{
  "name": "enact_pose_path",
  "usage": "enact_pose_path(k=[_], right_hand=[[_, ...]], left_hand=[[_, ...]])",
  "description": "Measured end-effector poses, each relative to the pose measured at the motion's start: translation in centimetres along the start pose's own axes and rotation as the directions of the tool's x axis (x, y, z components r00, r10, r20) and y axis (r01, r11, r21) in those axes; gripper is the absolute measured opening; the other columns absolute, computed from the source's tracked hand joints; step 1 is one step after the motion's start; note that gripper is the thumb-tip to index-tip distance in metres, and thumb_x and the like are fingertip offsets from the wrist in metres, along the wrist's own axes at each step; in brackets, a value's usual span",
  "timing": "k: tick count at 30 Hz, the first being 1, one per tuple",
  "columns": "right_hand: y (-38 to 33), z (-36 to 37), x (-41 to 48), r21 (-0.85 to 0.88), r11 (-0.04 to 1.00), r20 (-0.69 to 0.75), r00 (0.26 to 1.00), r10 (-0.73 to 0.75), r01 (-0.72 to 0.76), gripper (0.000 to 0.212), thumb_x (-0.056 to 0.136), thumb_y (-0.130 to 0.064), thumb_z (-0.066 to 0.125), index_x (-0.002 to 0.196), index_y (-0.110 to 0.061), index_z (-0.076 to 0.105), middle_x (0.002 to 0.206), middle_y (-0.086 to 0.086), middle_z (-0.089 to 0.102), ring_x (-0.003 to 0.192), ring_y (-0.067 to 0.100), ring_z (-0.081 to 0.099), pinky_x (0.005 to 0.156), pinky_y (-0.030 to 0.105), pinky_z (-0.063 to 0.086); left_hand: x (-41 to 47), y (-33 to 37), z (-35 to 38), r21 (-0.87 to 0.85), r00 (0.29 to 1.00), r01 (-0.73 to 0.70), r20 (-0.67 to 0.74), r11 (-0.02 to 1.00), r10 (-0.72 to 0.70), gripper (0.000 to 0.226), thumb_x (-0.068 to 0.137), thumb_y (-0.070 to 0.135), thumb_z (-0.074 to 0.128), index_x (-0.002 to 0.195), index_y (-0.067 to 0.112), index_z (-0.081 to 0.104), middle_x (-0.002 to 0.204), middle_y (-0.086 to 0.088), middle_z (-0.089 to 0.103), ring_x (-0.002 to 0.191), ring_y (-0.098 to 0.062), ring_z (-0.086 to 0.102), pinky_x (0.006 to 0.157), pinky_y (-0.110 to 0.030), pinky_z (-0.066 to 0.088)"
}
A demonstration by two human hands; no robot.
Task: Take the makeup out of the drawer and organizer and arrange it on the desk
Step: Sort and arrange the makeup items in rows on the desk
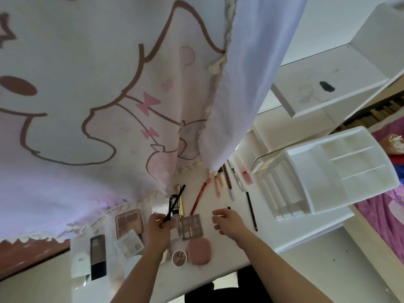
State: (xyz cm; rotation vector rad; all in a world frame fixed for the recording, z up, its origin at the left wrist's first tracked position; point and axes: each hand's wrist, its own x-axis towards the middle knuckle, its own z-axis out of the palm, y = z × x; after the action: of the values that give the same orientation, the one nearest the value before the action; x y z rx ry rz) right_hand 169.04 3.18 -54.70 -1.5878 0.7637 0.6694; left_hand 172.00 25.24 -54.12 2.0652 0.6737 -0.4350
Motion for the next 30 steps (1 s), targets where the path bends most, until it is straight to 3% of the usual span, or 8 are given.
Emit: enact_pose_path(k=[4,10,13,16,19,24,27,30], right_hand=[[0.3,1.2,1.2,-0.358,0.931,0.014,0.998,-0.065,0.066,0.036,0.096,-0.026,0.057,0.132,-0.02,0.058,0.122,0.001,0.063,0.102,0.016,0.062,0.089,0.028,0.051],[-1.6,4.8,3.4,-0.496,0.864,-0.102,0.983,-0.153,0.084,0.059,0.091,-0.053,0.057,0.135,-0.014,0.052,0.126,0.004,0.062,0.113,0.021,0.06,0.084,0.029,0.047],[-2.6,6.3,4.8,-0.541,0.841,-0.219,0.969,-0.118,-0.021,0.058,0.082,-0.064,0.056,0.11,-0.013,0.061,0.099,0.0,0.069,0.089,0.02,0.066,0.064,0.028,0.044],[-2.8,6.9,5.7,-0.553,0.832,-0.278,0.952,-0.13,-0.048,0.042,0.085,-0.054,0.056,0.09,-0.014,0.066,0.078,-0.001,0.067,0.071,0.019,0.064,0.059,0.027,0.048],[-3.3,6.6,5.2,-0.482,0.876,-0.28,0.952,-0.12,-0.031,0.03,0.09,-0.036,0.054,0.082,-0.011,0.068,0.07,-0.002,0.062,0.065,0.018,0.058,0.05,0.022,0.035],[-3.8,5.4,1.8,-0.224,0.971,-0.209,0.968,-0.137,0.09,0.022,0.094,-0.031,0.054,0.092,-0.012,0.064,0.081,-0.004,0.069,0.07,0.008,0.061,0.058,0.022,0.043],[-3.1,4.9,-1.3,-0.047,0.989,-0.06,0.987,-0.146,0.144,0.015,0.097,-0.026,0.053,0.102,-0.014,0.061,0.093,0.002,0.069,0.074,0.011,0.064,0.063,0.025,0.051],[-2.8,4.4,-4.9,0.11,0.982,0.089,0.983,-0.162,0.152,0.017,0.099,-0.021,0.052,0.101,-0.01,0.065,0.077,0.0,0.062,0.058,0.007,0.053,0.051,0.018,0.042]], left_hand=[[-0.7,-1.5,-1.3,0.153,0.998,0.004,-0.067,0.988,0.007,0.014,0.091,0.009,0.061,0.104,0.013,0.059,0.093,-0.001,0.063,0.089,-0.025,0.059,0.08,-0.034,0.047],[-1.3,-3.4,-2.9,0.228,0.993,-0.021,-0.109,0.973,0.047,0.006,0.091,0.01,0.061,0.095,0.014,0.059,0.086,-0.003,0.065,0.078,-0.023,0.058,0.066,-0.029,0.041],[-1.3,-4.4,-3.3,0.24,0.992,-0.029,-0.114,0.97,0.058,0.006,0.09,0.011,0.062,0.09,0.017,0.06,0.084,-0.001,0.066,0.08,-0.024,0.061,0.066,-0.029,0.04],[-1.2,-5.0,-3.6,0.24,0.994,-0.012,-0.106,0.971,0.038,0.007,0.09,0.014,0.063,0.089,0.02,0.059,0.082,0.0,0.069,0.078,-0.023,0.064,0.068,-0.031,0.045],[-1.1,-4.9,-3.9,0.229,0.995,0.006,-0.097,0.973,0.016,0.005,0.091,0.014,0.063,0.094,0.018,0.06,0.086,0.0,0.068,0.079,-0.022,0.062,0.07,-0.029,0.043],[-0.9,-3.7,-3.9,0.207,0.997,0.009,-0.073,0.978,0.007,0.01,0.089,0.013,0.065,0.098,0.016,0.061,0.092,-0.003,0.067,0.085,-0.024,0.06,0.072,-0.029,0.04],[-0.8,-2.3,-3.7,0.177,0.999,0.011,-0.046,0.984,-0.003,0.017,0.087,0.017,0.067,0.102,0.018,0.061,0.096,-0.002,0.067,0.092,-0.026,0.063,0.078,-0.033,0.046],[-1.3,0.1,-3.4,0.071,0.999,-0.016,-0.046,0.997,0.019,0.022,0.089,0.028,0.067,0.108,0.018,0.064,0.102,0.001,0.068,0.098,-0.021,0.064,0.083,-0.033,0.047]])
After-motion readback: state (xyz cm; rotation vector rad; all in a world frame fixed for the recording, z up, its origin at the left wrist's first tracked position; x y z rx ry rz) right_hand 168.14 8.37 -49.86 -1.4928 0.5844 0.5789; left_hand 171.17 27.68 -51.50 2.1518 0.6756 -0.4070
